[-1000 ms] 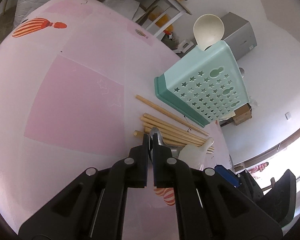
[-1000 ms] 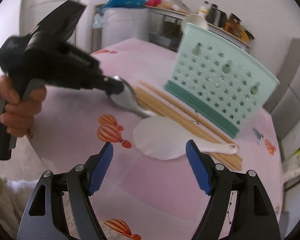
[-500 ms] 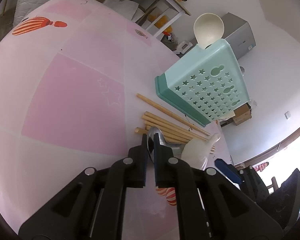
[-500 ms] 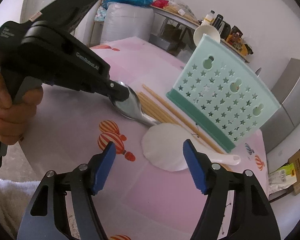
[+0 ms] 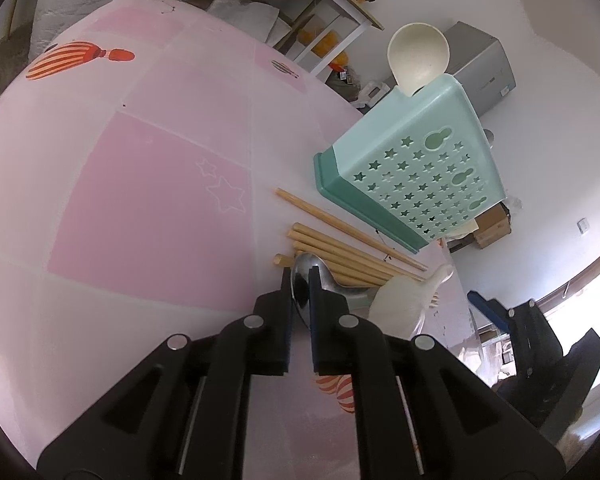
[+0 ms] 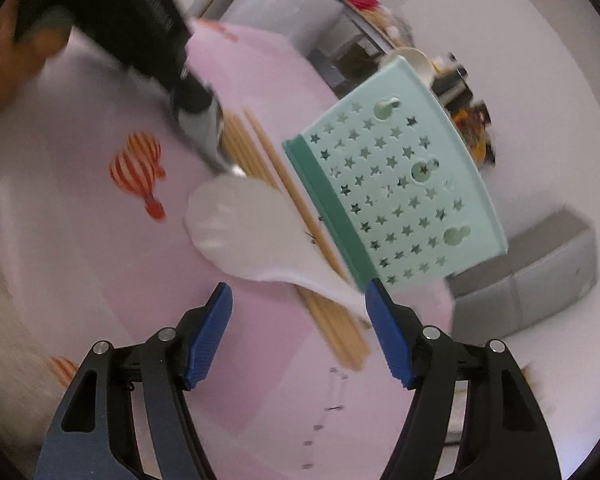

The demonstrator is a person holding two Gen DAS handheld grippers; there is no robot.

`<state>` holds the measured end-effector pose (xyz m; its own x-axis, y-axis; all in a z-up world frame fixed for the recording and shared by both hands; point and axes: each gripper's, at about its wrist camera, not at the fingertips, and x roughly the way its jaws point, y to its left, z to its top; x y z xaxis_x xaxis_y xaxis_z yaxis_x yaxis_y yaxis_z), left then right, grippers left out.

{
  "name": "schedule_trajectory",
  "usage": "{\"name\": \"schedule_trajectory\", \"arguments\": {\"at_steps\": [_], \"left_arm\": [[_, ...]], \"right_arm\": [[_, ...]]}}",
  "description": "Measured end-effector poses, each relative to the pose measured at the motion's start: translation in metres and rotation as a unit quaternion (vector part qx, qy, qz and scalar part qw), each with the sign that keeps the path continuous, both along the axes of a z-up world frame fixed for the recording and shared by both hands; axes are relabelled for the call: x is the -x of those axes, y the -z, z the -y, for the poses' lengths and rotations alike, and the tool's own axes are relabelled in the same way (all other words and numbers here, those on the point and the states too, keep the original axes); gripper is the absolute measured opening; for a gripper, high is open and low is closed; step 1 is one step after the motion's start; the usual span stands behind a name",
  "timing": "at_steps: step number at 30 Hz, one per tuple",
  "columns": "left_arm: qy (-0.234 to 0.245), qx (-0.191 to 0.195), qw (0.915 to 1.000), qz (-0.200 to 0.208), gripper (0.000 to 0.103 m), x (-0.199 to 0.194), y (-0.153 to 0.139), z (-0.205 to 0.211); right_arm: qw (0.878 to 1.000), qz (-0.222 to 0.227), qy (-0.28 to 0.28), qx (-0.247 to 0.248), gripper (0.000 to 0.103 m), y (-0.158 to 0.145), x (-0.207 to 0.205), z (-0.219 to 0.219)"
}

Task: Organize utensils
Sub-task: 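Hold the steel spoon in the left tool while the right tool closes on the white rice paddle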

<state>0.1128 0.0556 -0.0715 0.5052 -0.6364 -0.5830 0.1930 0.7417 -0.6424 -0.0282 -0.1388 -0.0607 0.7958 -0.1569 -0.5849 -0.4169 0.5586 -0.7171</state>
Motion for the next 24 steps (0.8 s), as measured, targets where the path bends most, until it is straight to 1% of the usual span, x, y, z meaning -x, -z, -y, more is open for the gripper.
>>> {"name": "schedule_trajectory", "arguments": {"at_steps": [1, 2, 8, 10, 12, 15, 21, 24], "left_arm": [[0.000, 0.000, 1.0000, 0.000, 0.006, 0.000, 0.000, 0.000], [0.000, 0.000, 1.0000, -0.001, 0.006, -0.001, 0.000, 0.000], [0.000, 0.000, 1.0000, -0.001, 0.006, -0.001, 0.001, 0.000], [0.000, -0.001, 1.0000, 0.000, 0.006, -0.001, 0.001, 0.000], [-0.001, -0.002, 1.0000, 0.000, 0.006, -0.001, 0.001, 0.000], [0.000, -0.003, 1.0000, 0.000, 0.007, -0.002, 0.001, 0.000], [0.000, -0.003, 1.0000, 0.000, 0.007, -0.001, 0.001, 0.000], [-0.001, -0.003, 1.0000, 0.000, 0.007, -0.001, 0.001, 0.000]], "right_arm": [[1.000, 0.000, -0.007, 0.016, 0.063, 0.002, -0.001, 0.000], [0.999, 0.000, -0.015, 0.033, 0.063, 0.003, -0.002, -0.001], [0.994, 0.002, -0.043, 0.100, 0.056, 0.008, -0.014, 0.002], [0.993, 0.001, -0.048, 0.110, 0.053, 0.009, -0.016, 0.002], [0.992, -0.002, -0.054, 0.112, 0.050, 0.010, -0.020, 0.000], [0.992, 0.005, -0.065, 0.110, 0.050, 0.009, -0.020, -0.004], [0.993, 0.019, -0.077, 0.086, 0.048, 0.003, -0.015, -0.013], [0.993, 0.025, -0.089, 0.073, 0.043, 0.001, -0.009, -0.022]]}}
